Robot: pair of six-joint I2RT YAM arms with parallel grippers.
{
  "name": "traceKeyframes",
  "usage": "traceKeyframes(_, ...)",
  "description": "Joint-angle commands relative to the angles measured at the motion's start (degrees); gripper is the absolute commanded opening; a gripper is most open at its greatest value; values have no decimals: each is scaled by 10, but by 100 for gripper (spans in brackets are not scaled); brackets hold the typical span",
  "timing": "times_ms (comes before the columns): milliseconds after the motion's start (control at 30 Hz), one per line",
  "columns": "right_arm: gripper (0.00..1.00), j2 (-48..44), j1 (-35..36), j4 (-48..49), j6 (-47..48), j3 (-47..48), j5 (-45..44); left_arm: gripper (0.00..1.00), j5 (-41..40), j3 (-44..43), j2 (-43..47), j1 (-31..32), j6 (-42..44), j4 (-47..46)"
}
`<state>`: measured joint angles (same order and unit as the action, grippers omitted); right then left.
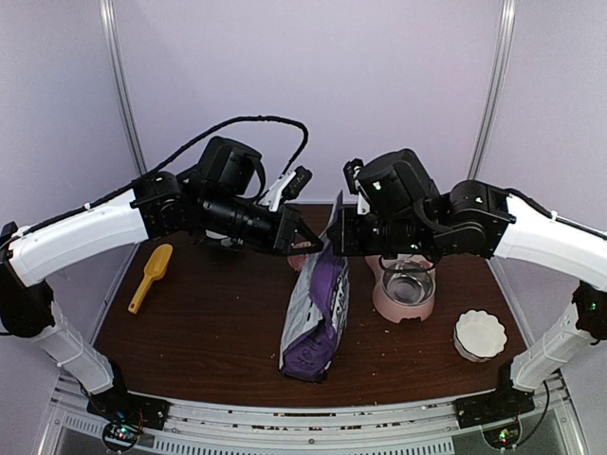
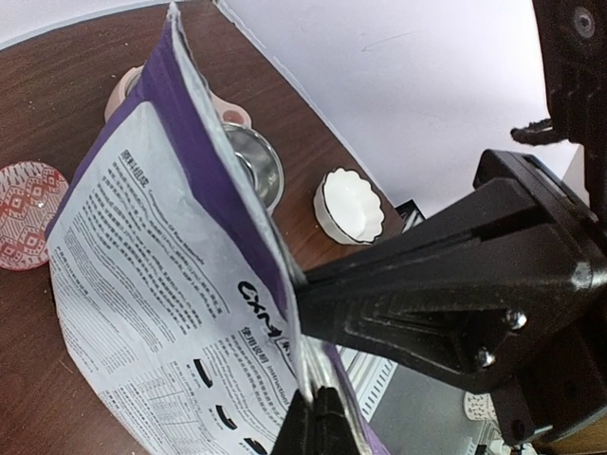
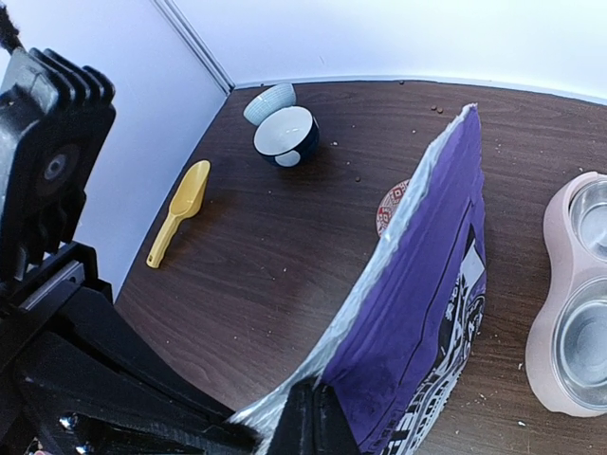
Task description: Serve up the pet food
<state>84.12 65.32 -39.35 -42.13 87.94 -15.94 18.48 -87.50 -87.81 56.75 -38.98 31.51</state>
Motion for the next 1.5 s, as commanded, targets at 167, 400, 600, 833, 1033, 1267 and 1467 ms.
traceKeyframes(167, 0, -6, 2, -133, 6, 4, -60, 0, -72, -11, 33, -14, -10, -1)
traceKeyframes(400, 0, -19, 2, -124, 1, -5, -54, 0, -73, -19, 32, -14, -12, 0)
traceKeyframes(600, 0, -26, 2, -112, -1, -4, -43, 0, -69, -17, 33, -14, -10, 0)
traceKeyframes(833, 0, -46, 2, -131, -6, 7, -51, 0, -161, -59, 42, -15, 10, 90)
traceKeyframes(1033, 0, -70, 2, -153, -14, 6, -62, 0, -218, -79, 56, -16, 14, 153)
traceKeyframes(1267, 0, -85, 2, -109, 10, 2, -15, 4, -150, -70, 52, -16, 17, 106)
traceKeyframes(1467, 54, -98, 2, -57, 23, 17, 29, 54, -74, -130, 9, -16, 54, 90)
